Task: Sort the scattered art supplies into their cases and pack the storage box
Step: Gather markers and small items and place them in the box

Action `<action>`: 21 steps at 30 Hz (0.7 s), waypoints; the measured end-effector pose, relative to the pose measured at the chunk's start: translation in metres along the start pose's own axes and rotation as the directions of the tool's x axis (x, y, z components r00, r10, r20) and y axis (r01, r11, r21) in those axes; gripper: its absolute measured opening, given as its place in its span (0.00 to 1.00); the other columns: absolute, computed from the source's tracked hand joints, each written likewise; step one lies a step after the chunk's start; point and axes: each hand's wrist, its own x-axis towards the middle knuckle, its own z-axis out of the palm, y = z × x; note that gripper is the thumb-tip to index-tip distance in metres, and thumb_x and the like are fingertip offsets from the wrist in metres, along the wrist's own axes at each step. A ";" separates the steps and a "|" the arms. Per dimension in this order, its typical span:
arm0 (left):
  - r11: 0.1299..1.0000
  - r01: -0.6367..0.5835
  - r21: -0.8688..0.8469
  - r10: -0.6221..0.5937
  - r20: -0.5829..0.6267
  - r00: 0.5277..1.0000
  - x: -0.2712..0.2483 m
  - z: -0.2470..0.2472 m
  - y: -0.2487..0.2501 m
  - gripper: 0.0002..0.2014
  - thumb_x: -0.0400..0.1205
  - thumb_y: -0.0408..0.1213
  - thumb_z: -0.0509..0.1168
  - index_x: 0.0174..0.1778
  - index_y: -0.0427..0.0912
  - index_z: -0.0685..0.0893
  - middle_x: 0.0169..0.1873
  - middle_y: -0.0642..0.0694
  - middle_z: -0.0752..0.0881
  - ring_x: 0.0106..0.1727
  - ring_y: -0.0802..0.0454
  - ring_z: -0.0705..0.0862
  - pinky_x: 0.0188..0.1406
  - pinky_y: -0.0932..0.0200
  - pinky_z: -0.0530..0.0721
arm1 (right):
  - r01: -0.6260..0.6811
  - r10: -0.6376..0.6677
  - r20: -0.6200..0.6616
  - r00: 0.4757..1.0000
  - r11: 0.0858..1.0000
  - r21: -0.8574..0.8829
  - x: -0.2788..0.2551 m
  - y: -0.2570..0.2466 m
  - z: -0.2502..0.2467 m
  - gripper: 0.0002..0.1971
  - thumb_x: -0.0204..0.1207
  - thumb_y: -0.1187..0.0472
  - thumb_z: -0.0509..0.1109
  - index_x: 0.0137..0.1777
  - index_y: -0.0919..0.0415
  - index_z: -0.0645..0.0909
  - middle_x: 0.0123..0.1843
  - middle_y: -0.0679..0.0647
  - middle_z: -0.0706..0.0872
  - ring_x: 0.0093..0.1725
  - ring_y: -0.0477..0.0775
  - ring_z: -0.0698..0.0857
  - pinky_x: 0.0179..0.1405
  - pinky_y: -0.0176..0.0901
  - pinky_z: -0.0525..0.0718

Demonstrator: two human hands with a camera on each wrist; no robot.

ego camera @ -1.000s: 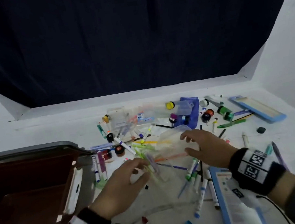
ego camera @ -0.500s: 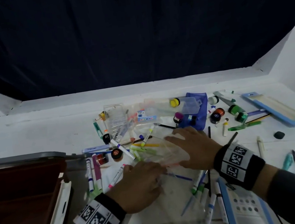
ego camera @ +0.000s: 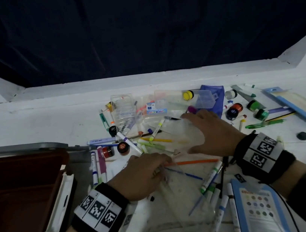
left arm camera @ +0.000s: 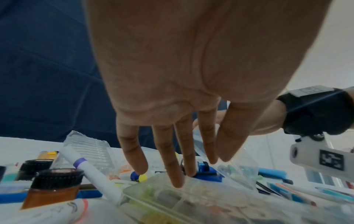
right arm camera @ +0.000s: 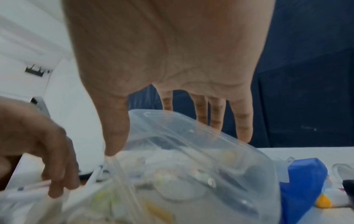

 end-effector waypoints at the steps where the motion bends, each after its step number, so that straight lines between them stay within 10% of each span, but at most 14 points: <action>1: 1.000 0.022 0.007 -0.021 -0.019 1.000 -0.003 0.000 -0.002 0.21 0.82 0.42 0.56 0.71 0.55 0.78 0.62 0.57 0.84 0.65 0.53 0.81 0.64 0.43 0.78 | -0.001 0.004 -0.064 0.998 0.999 0.050 -0.006 0.000 -0.004 0.51 0.61 0.30 0.77 0.82 0.40 0.57 0.64 0.51 0.70 0.65 0.59 0.73 0.65 0.56 0.77; 6: 0.950 0.299 0.090 -0.267 -0.260 0.928 -0.022 -0.003 -0.018 0.21 0.85 0.42 0.56 0.75 0.54 0.75 0.67 0.51 0.79 0.68 0.47 0.77 0.65 0.45 0.79 | 0.057 0.101 -0.322 0.941 0.893 0.447 -0.040 -0.019 -0.024 0.45 0.62 0.31 0.77 0.78 0.37 0.63 0.68 0.41 0.72 0.64 0.43 0.75 0.60 0.39 0.75; 14: 0.828 0.533 0.174 -0.520 -0.114 0.846 -0.045 0.000 -0.042 0.31 0.81 0.61 0.62 0.81 0.59 0.66 0.80 0.52 0.68 0.80 0.47 0.67 0.78 0.40 0.70 | 0.043 0.231 -0.162 0.959 0.449 0.892 -0.070 -0.052 -0.011 0.41 0.62 0.46 0.81 0.75 0.36 0.67 0.63 0.36 0.78 0.52 0.41 0.89 0.43 0.33 0.87; 21: 0.741 0.626 0.243 -0.650 0.027 0.759 -0.028 -0.016 -0.048 0.24 0.70 0.74 0.63 0.50 0.60 0.72 0.69 0.47 0.72 0.73 0.39 0.70 0.69 0.35 0.73 | -0.102 0.189 0.017 0.982 0.450 0.887 -0.092 -0.051 0.014 0.44 0.56 0.45 0.83 0.74 0.36 0.68 0.66 0.41 0.77 0.56 0.42 0.86 0.45 0.29 0.86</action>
